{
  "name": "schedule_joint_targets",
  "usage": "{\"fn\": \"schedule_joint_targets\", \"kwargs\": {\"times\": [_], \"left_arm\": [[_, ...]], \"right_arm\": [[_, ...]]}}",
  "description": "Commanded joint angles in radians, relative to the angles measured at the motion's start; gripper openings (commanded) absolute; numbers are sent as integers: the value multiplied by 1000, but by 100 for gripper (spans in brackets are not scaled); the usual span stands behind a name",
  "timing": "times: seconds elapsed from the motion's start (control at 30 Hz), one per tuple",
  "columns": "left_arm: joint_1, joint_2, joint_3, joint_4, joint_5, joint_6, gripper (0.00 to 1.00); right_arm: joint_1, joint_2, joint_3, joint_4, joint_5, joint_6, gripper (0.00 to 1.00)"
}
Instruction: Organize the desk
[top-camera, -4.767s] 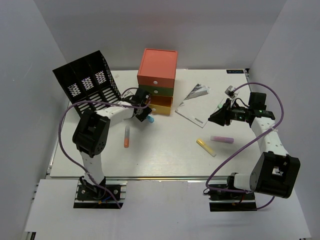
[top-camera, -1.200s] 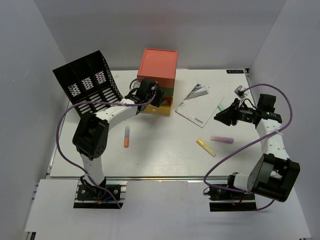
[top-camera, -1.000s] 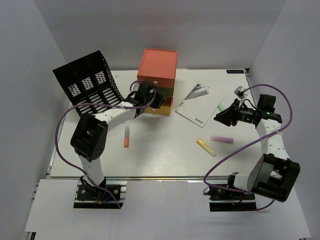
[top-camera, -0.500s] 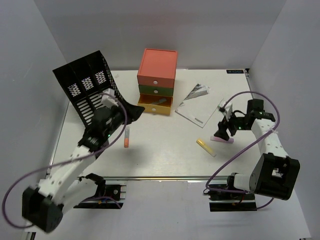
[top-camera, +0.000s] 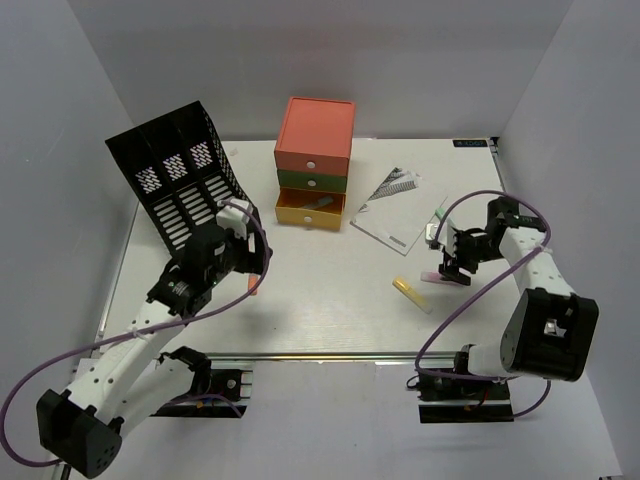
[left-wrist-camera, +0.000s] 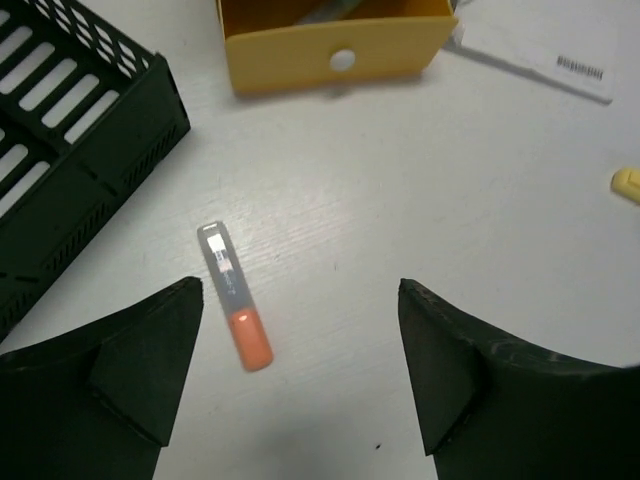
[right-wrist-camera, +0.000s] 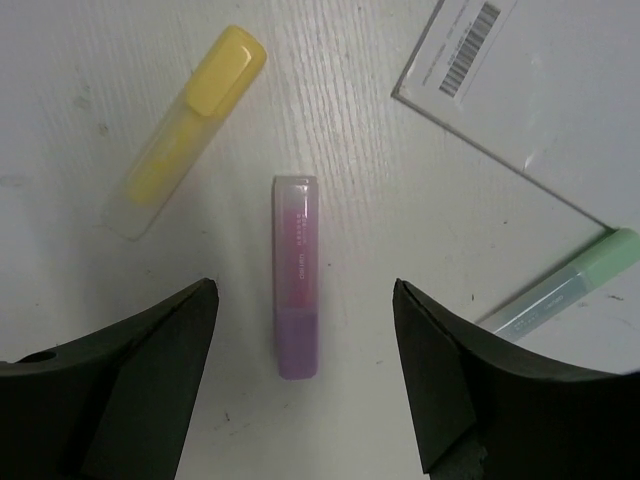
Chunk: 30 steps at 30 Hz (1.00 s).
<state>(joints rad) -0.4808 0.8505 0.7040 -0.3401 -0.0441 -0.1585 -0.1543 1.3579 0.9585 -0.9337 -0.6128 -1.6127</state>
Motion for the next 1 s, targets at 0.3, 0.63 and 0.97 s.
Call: {"fn": "schedule_joint_targets", "kwargs": {"times": [0.3, 0.63, 0.97], "left_arm": [[4, -48, -9, -43, 7, 51, 98], [4, -64, -18, -37, -2, 53, 98], [4, -65, -26, -30, -8, 54, 98]], "right_arm": [[59, 141, -55, 156, 223, 54, 74], [96, 231, -121, 282, 358, 120, 71], [105, 377, -3, 141, 372, 123, 26]]}}
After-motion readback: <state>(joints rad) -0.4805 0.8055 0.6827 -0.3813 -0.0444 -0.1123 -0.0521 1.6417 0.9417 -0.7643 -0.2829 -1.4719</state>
